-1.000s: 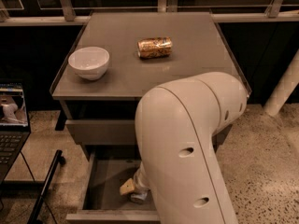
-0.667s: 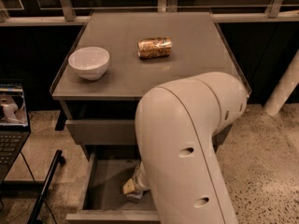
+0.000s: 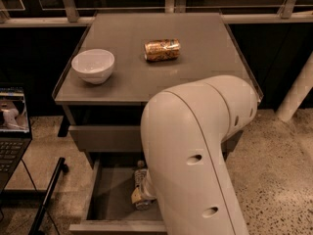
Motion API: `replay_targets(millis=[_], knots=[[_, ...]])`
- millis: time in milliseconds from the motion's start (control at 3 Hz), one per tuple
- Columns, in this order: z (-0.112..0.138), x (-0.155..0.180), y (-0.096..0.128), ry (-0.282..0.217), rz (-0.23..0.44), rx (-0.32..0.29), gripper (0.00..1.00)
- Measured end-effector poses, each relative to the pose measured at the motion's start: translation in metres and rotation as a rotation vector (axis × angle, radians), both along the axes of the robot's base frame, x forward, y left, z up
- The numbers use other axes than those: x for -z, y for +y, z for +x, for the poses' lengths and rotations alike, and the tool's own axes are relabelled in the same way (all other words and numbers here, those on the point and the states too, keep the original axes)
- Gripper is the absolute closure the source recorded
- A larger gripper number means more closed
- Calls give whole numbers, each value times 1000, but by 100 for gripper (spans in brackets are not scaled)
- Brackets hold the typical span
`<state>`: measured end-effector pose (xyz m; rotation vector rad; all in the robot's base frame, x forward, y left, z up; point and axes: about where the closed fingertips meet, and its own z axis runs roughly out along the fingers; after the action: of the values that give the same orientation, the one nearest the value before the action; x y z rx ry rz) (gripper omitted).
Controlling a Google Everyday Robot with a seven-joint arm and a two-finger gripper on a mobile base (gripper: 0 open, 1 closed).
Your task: Pick blue plastic bottle from middle drawer and place on counter
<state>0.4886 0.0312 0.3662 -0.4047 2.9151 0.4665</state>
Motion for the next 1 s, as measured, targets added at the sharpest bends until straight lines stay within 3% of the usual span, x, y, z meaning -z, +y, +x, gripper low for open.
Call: replay_targets(millis=[333, 667, 1000], knots=[[0, 0, 0, 0, 0, 0, 100], [-4, -11, 4, -1, 12, -72, 100], [-12, -32, 5, -10, 43, -219, 100]])
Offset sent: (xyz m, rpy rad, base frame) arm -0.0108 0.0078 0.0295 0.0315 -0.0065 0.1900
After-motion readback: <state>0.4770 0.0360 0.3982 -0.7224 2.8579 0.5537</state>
